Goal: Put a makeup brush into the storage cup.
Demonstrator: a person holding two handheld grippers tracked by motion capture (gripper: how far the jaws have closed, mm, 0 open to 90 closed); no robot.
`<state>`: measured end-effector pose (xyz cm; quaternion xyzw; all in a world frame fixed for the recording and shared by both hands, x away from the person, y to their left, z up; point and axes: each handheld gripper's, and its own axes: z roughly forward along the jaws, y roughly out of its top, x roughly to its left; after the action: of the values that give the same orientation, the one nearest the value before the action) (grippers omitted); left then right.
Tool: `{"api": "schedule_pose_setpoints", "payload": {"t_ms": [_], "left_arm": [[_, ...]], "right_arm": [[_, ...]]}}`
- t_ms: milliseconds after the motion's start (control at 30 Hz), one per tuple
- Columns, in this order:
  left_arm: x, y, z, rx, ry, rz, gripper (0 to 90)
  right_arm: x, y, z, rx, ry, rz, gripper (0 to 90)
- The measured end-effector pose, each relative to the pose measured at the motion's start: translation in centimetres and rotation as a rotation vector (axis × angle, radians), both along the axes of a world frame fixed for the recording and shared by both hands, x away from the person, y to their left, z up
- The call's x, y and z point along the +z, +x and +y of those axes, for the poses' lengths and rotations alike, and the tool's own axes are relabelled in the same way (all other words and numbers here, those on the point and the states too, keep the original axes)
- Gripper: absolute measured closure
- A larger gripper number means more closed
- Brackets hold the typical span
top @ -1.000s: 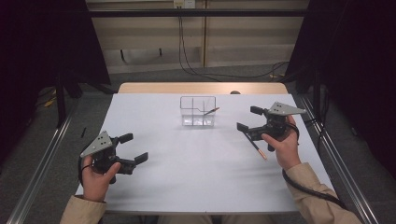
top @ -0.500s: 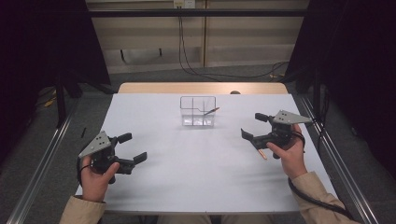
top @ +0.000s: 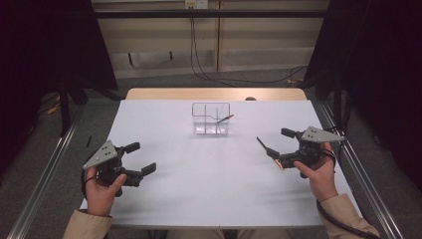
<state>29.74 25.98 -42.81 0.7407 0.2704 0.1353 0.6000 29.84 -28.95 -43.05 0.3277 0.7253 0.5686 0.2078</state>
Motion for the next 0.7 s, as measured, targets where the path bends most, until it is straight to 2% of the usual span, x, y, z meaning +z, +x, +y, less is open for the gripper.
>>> {"api": "schedule_pose_setpoints", "payload": {"t_ms": [233, 500, 700], "left_arm": [[0.1, 0.1, -0.4, 0.0, 0.001, -0.003, 0.7], [0.1, 0.1, -0.3, -0.002, -0.002, -0.002, 0.8], [0.1, 0.0, -0.4, -0.002, 0.0, -0.004, 0.7]], "right_arm": [[-0.3, -1.2, -1.1, -0.018, -0.001, 0.012, 2.3], [-0.1, -2.3, -2.1, -0.025, 0.002, 0.004, 2.2], [-0.6, -2.8, -2.5, -0.027, -0.007, 0.026, 2.2]]}}
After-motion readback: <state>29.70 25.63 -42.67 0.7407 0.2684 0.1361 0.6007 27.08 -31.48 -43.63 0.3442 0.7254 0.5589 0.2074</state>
